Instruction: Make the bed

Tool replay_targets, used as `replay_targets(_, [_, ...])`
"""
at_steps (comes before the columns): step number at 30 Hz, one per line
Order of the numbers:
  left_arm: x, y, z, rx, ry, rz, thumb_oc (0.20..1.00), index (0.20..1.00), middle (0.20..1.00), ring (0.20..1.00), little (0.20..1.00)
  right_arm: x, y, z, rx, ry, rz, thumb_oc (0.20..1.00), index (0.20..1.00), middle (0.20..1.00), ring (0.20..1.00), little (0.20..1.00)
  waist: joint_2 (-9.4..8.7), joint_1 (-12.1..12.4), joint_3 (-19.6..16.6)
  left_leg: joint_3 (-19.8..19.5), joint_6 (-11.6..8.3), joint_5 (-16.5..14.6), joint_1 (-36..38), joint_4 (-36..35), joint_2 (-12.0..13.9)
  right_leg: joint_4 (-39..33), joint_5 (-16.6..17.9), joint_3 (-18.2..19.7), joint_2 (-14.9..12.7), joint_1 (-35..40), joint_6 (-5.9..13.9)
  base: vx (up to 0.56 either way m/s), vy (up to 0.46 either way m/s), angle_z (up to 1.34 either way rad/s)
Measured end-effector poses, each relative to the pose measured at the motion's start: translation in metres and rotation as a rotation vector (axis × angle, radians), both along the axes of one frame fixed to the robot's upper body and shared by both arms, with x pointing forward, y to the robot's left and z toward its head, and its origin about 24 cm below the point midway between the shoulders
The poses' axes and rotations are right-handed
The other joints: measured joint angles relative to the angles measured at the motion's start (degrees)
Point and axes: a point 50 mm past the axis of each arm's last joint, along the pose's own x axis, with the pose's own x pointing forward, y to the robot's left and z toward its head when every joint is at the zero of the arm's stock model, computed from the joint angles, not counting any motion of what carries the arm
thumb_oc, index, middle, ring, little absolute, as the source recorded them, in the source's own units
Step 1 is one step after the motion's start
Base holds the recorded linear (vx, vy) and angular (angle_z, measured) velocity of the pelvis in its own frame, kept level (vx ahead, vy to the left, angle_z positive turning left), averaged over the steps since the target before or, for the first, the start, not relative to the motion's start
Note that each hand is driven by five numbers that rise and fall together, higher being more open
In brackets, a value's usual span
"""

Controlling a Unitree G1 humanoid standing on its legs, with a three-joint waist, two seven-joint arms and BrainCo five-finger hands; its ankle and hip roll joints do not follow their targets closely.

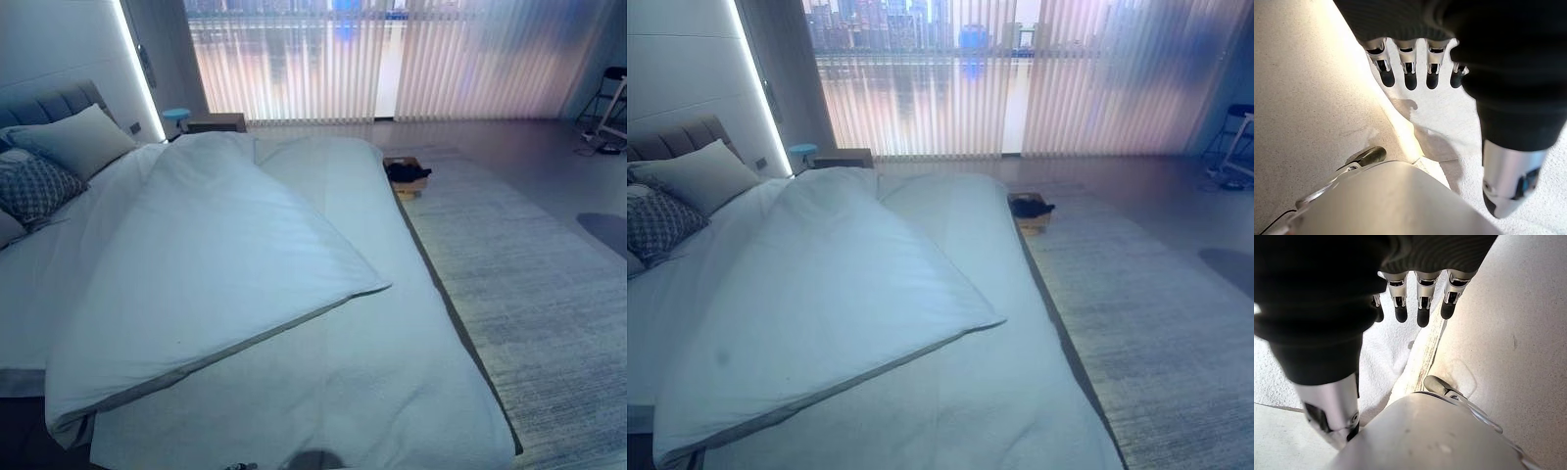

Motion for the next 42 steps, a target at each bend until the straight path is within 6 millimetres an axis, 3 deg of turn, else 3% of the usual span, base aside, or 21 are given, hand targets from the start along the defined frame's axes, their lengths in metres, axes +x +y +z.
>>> replay_targets(23, [0.000, 0.000, 0.000, 0.000, -0.004, 0.007, 1.000, 1.000, 1.000, 1.000, 1.000, 0.003, -0.001, 0.001, -0.003, -0.008, 0.001, 1.000, 1.000, 1.000, 1.000, 1.000, 0.42, 0.03, 0.60, -0.40, 0.21, -0.15, -0.52, -0.02, 0.12, -0.01, -0.09, -0.56, -0.01, -0.06, -0.08, 0.00, -0.008, 0.01])
replay_targets(31, [0.002, 0.000, 0.001, 0.002, -0.013, 0.018, 1.000, 1.000, 1.000, 1.000, 1.000, 0.013, -0.001, 0.003, 0.015, -0.045, -0.049, 1.000, 1.000, 1.000, 1.000, 1.000, 0.84, -0.60, 1.79, -1.54, 0.11, -0.14, -2.03, 0.54, 0.42, 0.29, -0.40, -1.69, 0.09, -0.96, -0.39, 0.00, -0.078, 0.09])
replay_targets(36, [0.015, 0.000, 0.004, 0.001, -0.064, 0.069, 1.000, 1.000, 1.000, 1.000, 1.000, 0.047, 0.008, 0.014, 0.106, -0.202, -0.175, 1.000, 1.000, 1.000, 1.000, 1.000, 1.04, -1.57, 4.44, -2.43, -1.44, -0.66, -5.72, 5.71, 0.44, 0.31, -0.36, -2.00, 0.35, -1.95, -0.67, -0.01, -0.113, 0.09])
replay_targets(39, [0.034, 0.002, 0.010, -0.002, -0.127, 0.115, 1.000, 1.000, 1.000, 1.000, 1.000, 0.081, 0.017, 0.030, 0.170, -0.342, -0.186, 1.000, 1.000, 1.000, 1.000, 1.000, -0.30, -1.30, 7.17, -3.33, -1.82, -0.79, -9.52, 13.32, -0.71, 0.29, -0.60, -1.87, -0.67, -2.00, -1.80, 0.02, -0.055, 0.10])
replay_targets(40, [0.040, 0.002, 0.011, 0.000, -0.148, 0.130, 1.000, 1.000, 1.000, 1.000, 1.000, 0.101, 0.020, 0.040, 0.194, -0.415, -0.187, 1.000, 1.000, 1.000, 1.000, 1.000, -0.99, -1.20, 8.32, -3.48, -3.17, -0.01, -12.25, 18.21, -1.47, 0.30, -0.75, -1.68, -1.45, -2.05, -2.08, 0.06, -0.001, 0.07])
replay_targets(42, [0.052, 0.004, 0.016, 0.004, -0.191, 0.136, 1.000, 1.000, 1.000, 1.000, 1.000, 0.134, 0.019, 0.062, 0.220, -0.544, -0.194, 1.000, 1.000, 1.000, 1.000, 1.000, -2.09, -1.25, 9.65, -5.07, -3.90, 0.50, -16.64, 21.85, -2.53, 0.33, -0.55, -1.67, -2.76, -2.96, -2.69, 0.09, 0.037, -0.05])
